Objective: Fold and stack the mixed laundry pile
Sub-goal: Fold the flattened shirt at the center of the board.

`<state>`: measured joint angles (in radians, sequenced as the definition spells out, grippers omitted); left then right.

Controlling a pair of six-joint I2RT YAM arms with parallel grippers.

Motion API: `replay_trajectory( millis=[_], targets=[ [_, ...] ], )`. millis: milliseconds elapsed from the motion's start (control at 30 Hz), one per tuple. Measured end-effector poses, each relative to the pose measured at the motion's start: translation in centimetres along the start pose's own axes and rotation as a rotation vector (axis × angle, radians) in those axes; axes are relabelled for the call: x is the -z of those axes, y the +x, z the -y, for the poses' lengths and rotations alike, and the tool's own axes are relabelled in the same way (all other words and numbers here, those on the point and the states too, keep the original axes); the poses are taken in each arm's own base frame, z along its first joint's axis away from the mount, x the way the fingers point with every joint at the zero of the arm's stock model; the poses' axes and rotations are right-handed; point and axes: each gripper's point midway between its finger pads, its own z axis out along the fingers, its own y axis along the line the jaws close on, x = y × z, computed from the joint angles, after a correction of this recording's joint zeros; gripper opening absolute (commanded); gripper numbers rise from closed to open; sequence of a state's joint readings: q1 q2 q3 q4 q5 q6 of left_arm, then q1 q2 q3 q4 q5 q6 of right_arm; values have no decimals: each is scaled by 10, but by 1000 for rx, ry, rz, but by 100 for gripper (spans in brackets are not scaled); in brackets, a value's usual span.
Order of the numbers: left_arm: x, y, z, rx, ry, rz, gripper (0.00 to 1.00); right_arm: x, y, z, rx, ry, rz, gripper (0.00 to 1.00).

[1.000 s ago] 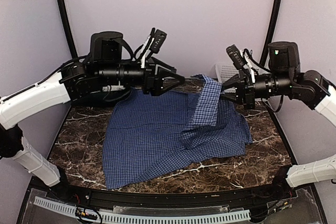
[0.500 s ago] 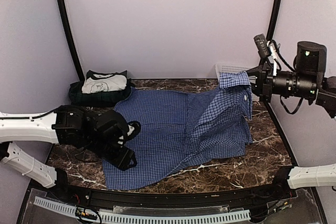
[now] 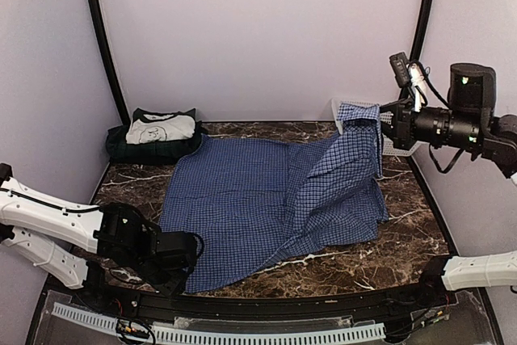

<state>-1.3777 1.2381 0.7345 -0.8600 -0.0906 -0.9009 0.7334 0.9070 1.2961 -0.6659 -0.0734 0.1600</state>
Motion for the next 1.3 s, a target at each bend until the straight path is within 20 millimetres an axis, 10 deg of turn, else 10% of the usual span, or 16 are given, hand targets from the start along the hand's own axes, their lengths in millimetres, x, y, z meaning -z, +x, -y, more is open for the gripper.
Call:
replay_trajectory(
  millis=[567, 767, 1033, 1300],
  targets=[
    [-28, -2, 7, -36, -49, -40, 46, -4, -2, 12, -33, 17, -8, 0],
    [-39, -2, 6, -39, -66, -58, 37, -2, -6, 12, -34, 13, 1, 0],
    [-39, -12, -4, -12, -83, -33, 1, 2, -7, 12, -35, 13, 1, 0],
    [-16, -28, 5, -26, -80, -5, 0, 12, -12, 9, -41, 10, 14, 0]
  ],
)
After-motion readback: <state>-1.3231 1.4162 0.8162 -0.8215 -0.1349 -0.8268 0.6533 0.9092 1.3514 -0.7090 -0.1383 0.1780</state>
